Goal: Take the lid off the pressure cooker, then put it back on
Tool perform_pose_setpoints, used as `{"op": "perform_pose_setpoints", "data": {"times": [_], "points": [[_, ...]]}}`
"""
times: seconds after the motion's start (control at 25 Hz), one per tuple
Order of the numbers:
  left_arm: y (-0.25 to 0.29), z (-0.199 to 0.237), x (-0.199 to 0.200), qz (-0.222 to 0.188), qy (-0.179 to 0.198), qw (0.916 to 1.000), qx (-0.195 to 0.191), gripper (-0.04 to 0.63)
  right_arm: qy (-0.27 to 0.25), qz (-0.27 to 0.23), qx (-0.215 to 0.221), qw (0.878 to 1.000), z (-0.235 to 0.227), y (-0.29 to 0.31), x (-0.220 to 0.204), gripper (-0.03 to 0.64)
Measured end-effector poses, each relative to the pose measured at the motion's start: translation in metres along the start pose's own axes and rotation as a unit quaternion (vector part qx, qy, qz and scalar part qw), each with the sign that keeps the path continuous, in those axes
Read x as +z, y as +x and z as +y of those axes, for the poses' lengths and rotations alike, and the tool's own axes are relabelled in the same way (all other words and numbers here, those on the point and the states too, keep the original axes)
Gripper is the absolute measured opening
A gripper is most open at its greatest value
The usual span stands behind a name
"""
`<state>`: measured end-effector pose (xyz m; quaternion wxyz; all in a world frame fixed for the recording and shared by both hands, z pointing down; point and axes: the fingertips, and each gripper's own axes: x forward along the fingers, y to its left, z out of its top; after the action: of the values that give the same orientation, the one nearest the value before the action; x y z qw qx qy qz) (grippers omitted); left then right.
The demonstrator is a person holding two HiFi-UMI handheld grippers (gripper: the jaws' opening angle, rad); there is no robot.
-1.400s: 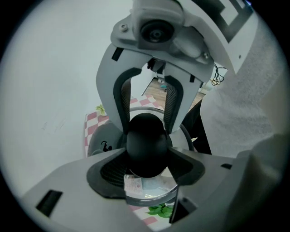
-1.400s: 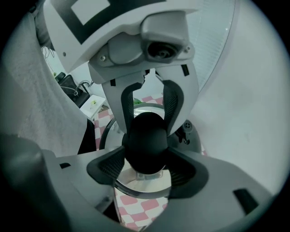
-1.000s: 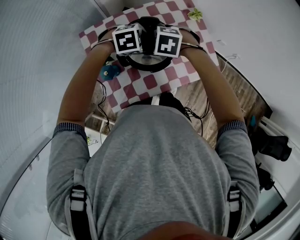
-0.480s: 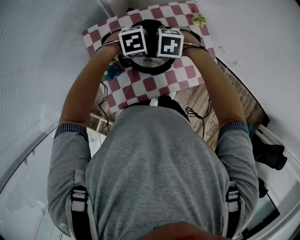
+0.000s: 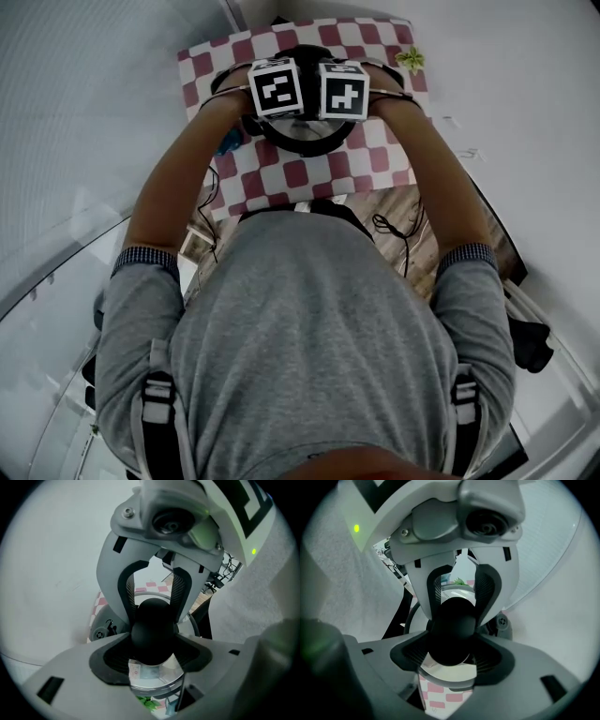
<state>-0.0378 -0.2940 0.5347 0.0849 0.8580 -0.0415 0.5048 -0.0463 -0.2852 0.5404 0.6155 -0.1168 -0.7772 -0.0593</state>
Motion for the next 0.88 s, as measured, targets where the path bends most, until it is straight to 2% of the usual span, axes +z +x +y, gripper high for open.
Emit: {"op": "perform_pose_setpoints", "data": {"times": [0.44, 0.68, 0.88], "points": [[-0.0039, 0.0066, 0.0036, -0.012, -0.071, 0.9962, 0.048, 0.305, -0.101, -0.002, 0.021, 0.995, -0.0010, 0.0008, 0.0013, 0.311], [-0.0065, 0.0103, 0.0019, -0.012, -0.120, 0.9903, 0.070, 0.305, -0.159, 0.004, 0.030, 0.987, -0.0023, -0.0001, 0.0019, 0.313], [-0.0058, 0.0046, -0.0013, -0.002, -0.173, 0.9825, 0.069, 0.307, -0.201, 0.013, 0.021, 0.979, -0.0026, -0.0009, 0.0011, 0.313]]}}
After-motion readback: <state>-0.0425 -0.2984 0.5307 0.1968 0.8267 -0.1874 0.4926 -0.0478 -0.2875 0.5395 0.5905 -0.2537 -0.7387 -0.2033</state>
